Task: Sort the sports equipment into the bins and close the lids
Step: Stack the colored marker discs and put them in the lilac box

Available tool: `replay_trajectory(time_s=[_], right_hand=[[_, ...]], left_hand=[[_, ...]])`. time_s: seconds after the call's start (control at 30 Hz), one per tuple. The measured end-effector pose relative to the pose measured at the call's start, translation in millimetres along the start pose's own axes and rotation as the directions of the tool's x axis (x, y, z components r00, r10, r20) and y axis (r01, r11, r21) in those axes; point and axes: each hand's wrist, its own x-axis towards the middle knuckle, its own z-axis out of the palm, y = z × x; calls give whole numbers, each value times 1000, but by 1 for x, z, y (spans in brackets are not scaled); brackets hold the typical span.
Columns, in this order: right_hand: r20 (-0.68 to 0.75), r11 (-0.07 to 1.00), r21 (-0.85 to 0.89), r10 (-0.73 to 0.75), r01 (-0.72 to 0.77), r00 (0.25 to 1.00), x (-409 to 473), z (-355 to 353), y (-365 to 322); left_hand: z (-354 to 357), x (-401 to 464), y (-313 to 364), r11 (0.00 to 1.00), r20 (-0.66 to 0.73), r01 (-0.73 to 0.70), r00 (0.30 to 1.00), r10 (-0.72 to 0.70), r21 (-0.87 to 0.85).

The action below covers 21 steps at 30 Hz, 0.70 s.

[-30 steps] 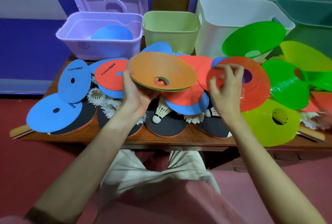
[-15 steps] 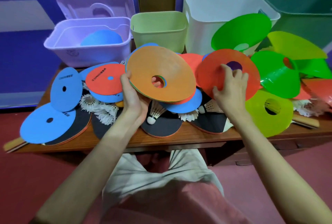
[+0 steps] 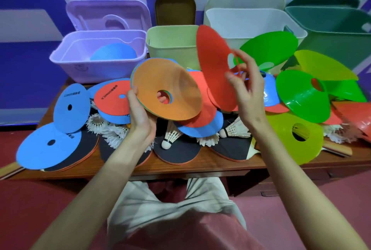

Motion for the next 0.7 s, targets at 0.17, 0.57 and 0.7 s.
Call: replay_trajectory(time_s=[0.17,0.57,0.7], right_hand=[[99,779,457,434,-428,895,18,7,3],[41,872,-470,176,-137,984,12,21,57],[36,862,-499,124,-90,992,26,5,62]], left_hand=[[-1,0,1,1000,32,8,999,-8,-3],[24,-4,-9,994,100,102,990,-98,-32],[39,-3,-10,992,117,114,987,-108,-48]])
